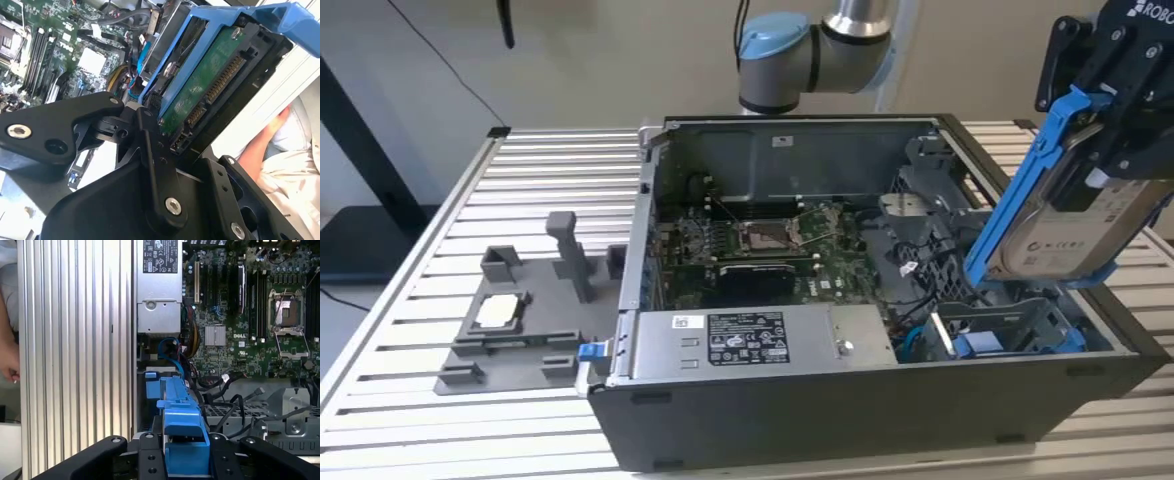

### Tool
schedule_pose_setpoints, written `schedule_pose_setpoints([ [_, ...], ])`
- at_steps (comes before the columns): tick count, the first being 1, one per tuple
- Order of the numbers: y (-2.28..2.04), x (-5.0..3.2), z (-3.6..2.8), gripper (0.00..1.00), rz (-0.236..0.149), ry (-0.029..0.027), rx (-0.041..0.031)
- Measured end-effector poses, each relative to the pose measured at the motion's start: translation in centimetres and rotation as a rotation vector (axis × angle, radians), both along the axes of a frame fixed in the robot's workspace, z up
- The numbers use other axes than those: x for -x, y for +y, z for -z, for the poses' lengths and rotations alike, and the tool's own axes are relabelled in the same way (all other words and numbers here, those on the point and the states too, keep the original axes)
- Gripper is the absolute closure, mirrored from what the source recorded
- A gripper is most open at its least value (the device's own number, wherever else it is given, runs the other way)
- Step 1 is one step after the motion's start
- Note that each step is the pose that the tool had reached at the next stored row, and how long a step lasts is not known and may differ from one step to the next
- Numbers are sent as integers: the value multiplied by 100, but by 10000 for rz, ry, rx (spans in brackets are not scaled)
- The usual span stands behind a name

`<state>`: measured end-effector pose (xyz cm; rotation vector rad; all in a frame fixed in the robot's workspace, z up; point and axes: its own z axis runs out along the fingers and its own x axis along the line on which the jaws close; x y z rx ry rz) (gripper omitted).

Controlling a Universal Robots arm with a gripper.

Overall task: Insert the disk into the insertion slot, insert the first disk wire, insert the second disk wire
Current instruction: 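Insert the disk into the insertion slot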

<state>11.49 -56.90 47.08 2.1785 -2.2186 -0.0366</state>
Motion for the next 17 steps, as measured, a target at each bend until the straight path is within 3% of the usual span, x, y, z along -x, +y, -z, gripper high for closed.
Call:
schedule_pose_setpoints([
  [6, 0, 0, 50, 67, 0, 0, 1],
  [17, 0, 0, 210, 67, 0, -16, 2],
])
